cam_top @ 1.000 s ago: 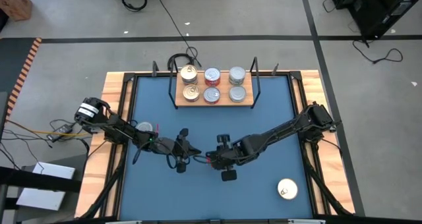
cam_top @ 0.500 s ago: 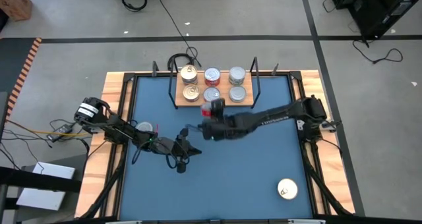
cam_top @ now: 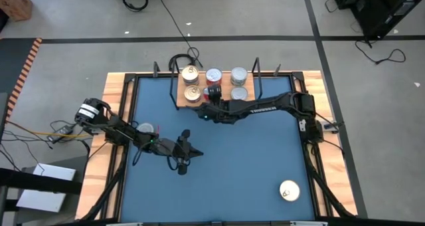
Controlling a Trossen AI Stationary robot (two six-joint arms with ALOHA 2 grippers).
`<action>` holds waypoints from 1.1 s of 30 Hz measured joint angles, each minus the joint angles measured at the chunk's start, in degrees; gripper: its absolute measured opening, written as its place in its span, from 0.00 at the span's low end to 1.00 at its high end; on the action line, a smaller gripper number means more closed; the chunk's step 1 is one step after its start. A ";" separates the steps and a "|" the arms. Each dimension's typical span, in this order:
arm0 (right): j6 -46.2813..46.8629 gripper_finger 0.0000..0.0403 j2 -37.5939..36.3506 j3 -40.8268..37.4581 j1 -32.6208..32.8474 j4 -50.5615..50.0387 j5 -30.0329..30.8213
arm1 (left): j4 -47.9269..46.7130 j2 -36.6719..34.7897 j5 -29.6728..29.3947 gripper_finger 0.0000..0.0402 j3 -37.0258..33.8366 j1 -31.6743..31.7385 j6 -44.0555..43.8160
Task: Stack canned seafood by type on shelf
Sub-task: Stack the red tuna can on top of the other red tuna can on the shelf
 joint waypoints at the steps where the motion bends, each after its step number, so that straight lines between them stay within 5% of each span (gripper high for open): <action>1: 0.11 0.35 0.00 -0.33 -0.24 0.47 -0.15 | 0.25 0.00 0.02 0.01 -0.03 -0.08 0.15; 9: 0.46 0.37 0.11 -0.66 -1.05 0.57 -0.40 | 0.77 0.00 0.07 0.01 -0.03 -0.34 0.18; 21: 2.39 0.78 0.09 -0.66 -1.41 -0.74 -1.52 | 0.39 0.00 0.19 0.01 -0.03 -0.36 0.03; 33: 8.81 0.79 -0.40 -0.64 -3.05 -0.92 -6.43 | 0.37 0.00 0.21 0.01 -0.03 -0.36 -0.04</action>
